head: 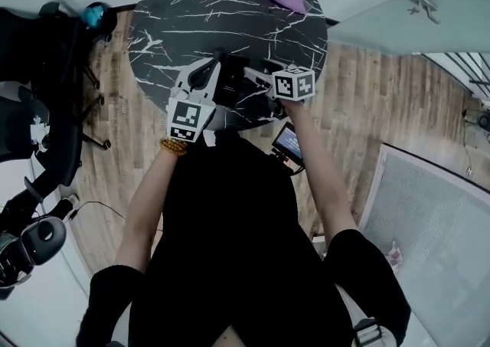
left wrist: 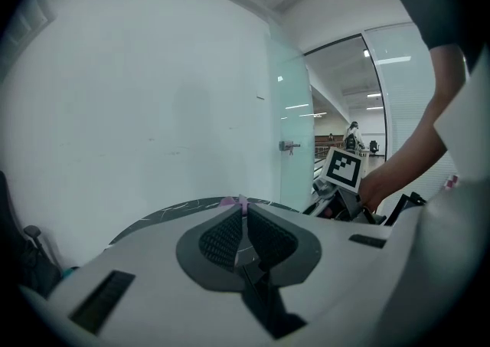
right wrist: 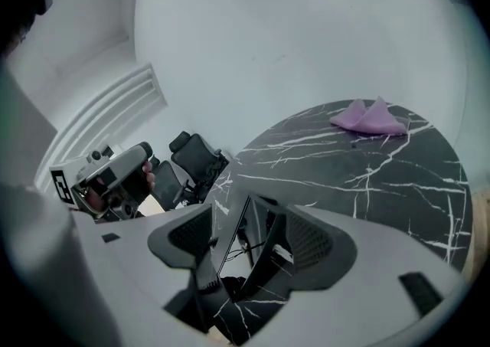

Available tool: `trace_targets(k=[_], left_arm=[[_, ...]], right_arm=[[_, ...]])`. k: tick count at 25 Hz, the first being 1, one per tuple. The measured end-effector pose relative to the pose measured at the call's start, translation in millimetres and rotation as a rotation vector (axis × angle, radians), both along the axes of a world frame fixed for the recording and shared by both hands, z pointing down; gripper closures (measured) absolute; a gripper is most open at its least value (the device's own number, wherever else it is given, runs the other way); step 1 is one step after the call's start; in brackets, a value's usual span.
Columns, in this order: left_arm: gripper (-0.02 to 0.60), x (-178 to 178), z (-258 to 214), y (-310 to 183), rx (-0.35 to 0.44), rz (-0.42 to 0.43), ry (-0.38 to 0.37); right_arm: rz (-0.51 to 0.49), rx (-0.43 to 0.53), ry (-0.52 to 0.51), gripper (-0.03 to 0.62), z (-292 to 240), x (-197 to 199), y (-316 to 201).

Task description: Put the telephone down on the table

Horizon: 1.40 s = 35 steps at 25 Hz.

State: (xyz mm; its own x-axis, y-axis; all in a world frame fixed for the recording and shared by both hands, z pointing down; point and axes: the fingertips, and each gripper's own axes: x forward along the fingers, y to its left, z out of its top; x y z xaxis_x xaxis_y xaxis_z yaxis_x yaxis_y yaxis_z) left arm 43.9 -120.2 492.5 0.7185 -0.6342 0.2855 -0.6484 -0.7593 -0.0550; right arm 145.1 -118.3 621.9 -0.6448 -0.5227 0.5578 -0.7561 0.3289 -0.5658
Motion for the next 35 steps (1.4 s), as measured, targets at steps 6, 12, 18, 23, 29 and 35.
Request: trace_targets(k=[6, 12, 18, 23, 29, 35], left_arm=[[0.552, 17.9, -29.3, -14.3, 0.049, 0.02, 0.027], [0.552, 36.3, -69.3, -24.5, 0.103, 0.029, 0.083], [0.552, 59.0, -109.2, -21.8, 0.169, 0.066, 0.118], [0.552, 67.5, -126.9, -16.0, 0.198, 0.079, 0.129], [0.554, 62.6, -140.4, -17.0, 0.254, 0.04, 0.149], [0.555, 57.4, -153.6, -16.1, 0.295, 0.014, 0.176]], right_arm=[[0.063, 0.143, 0.004, 0.299, -41.0, 14.6, -11.4], [0.064, 0.291, 0.049, 0.301, -96.8, 28.1, -19.1], [0.035, 0.474, 0.118, 0.301, -154.2, 30.3, -20.1], [0.065, 0.602, 0.14, 0.301, -195.2, 30.5, -16.1], [0.115, 0.73, 0.216, 0.301, -229.9, 30.4, -11.0], [0.094, 0.84, 0.32, 0.303, -258.5, 17.8, 3.3]])
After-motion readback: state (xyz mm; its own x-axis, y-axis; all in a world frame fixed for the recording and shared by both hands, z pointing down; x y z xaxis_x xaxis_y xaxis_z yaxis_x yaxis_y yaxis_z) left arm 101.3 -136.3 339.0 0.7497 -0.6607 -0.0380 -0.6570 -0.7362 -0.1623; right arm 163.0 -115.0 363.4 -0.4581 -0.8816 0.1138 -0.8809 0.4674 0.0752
